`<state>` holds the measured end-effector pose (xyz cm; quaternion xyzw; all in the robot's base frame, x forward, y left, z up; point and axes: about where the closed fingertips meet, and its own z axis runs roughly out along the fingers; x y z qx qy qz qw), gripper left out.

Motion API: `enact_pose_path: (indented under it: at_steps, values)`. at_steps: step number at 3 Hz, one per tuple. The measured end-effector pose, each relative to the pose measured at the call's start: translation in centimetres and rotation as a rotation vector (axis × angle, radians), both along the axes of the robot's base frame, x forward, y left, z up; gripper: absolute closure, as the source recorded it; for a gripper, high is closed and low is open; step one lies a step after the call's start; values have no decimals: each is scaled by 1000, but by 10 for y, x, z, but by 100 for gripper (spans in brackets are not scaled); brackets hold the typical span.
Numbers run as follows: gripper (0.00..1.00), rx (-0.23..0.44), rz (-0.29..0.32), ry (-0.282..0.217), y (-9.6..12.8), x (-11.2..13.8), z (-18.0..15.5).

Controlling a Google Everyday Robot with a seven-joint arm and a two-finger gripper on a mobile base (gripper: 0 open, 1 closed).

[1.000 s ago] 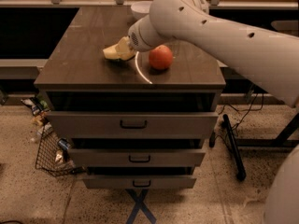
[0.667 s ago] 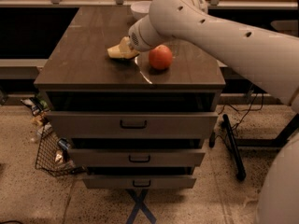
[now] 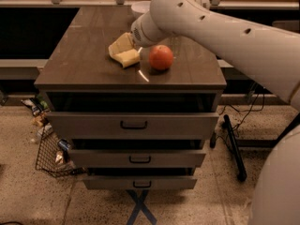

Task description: Move sponge near apple

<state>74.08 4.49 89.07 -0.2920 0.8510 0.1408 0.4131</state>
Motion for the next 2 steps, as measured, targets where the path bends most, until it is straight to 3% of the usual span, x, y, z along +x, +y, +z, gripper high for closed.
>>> enact_pose_path:
  at_steps: [2]
  values:
    - [0,-7,-187,-144,-56,6,63]
